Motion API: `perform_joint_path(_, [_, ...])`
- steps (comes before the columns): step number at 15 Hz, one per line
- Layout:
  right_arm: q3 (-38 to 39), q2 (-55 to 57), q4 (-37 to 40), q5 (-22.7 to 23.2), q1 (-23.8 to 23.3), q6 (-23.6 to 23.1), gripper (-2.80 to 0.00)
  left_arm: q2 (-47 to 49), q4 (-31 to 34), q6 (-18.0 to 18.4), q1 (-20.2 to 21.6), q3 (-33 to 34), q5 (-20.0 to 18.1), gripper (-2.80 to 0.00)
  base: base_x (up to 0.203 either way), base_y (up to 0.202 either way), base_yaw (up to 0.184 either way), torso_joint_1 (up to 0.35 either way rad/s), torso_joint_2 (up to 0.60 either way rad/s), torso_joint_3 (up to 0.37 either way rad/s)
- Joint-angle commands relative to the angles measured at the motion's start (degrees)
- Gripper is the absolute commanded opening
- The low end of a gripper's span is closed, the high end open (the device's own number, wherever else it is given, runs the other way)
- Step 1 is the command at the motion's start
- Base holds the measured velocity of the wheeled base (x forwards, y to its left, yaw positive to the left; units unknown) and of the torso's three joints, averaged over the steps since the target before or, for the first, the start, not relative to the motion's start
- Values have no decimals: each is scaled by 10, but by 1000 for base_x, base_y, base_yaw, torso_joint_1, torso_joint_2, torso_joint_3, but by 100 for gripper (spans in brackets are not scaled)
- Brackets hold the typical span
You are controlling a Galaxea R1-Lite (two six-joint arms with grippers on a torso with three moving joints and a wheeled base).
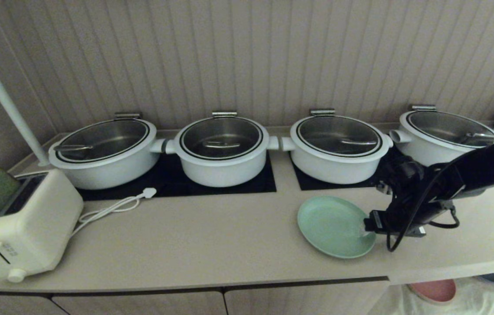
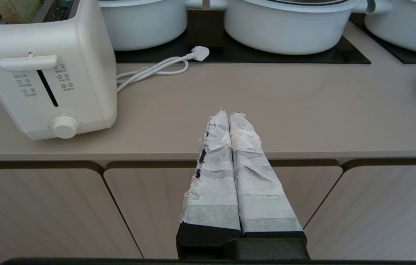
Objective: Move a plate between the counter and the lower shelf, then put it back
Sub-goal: Pick up the plate
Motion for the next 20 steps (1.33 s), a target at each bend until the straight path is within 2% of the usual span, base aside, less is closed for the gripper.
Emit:
perform_joint_path(1, [0,3,0,0,0,1,0,0,0,0,0,0,1,-280,0,0,0,0,0,0])
perform_joint_path(3, [1,3,0,0,0,1,0,0,-1,0,0,0,0,-280,0,0,0,0,0,0])
perform_joint_path(4, [1,3,0,0,0,1,-280,0,0,0,0,0,0,-280,0,0,0,0,0,0])
perform_joint_path(17, [1,4,-24,-3,2,1,-280,0,0,0,0,0,0,-280,0,0,0,0,0,0])
perform_joint_path(20, [5,4,-23,-30,2,2,-280,0,-1,0,0,0,0,-280,0,0,0,0,0,0])
